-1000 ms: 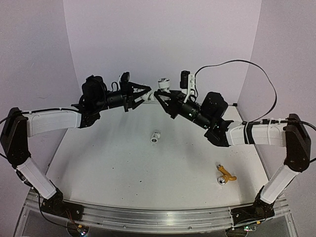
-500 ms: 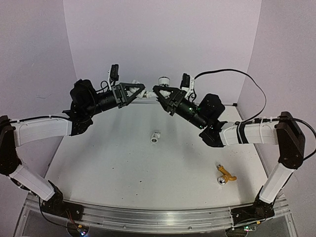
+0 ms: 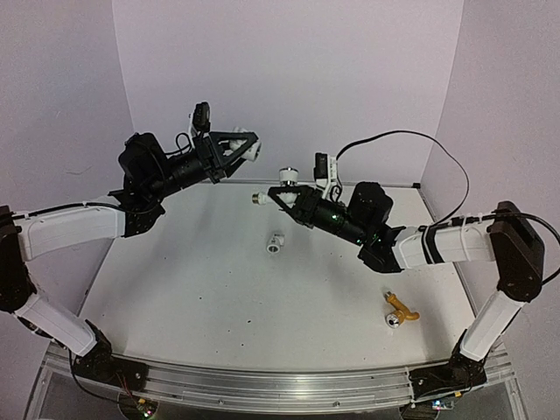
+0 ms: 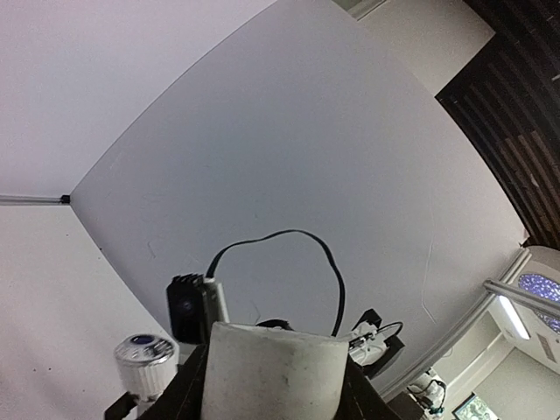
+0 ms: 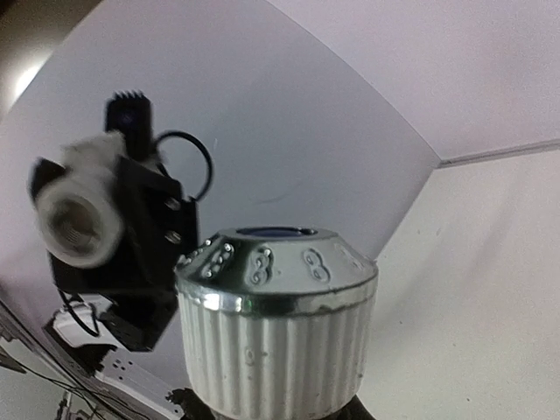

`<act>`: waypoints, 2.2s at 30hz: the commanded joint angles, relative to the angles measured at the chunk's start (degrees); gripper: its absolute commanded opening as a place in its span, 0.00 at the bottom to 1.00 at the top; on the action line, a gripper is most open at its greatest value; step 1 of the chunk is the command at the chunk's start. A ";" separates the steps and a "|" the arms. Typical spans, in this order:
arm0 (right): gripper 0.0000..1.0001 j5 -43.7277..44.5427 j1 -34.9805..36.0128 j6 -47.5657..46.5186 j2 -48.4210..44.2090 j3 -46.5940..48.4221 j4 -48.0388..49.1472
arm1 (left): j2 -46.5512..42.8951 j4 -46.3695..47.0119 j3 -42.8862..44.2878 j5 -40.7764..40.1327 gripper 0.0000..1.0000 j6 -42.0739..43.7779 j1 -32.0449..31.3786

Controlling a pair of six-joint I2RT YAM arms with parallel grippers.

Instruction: Install the water faucets

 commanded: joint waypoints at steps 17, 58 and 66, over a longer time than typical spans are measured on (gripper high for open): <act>0.00 -20.13 -4.21 -77.09 -11.78 7.51 -15.04 | 6.09 2.22 6.07 24.44 0.00 -44.57 6.79; 0.00 -2.92 -1.67 -39.58 1.31 12.99 -7.63 | 10.55 8.34 9.87 15.35 0.00 -31.72 0.48; 0.00 -4.96 -1.62 -16.07 5.75 16.69 -5.59 | 8.94 10.71 7.88 14.35 0.00 -14.79 -0.02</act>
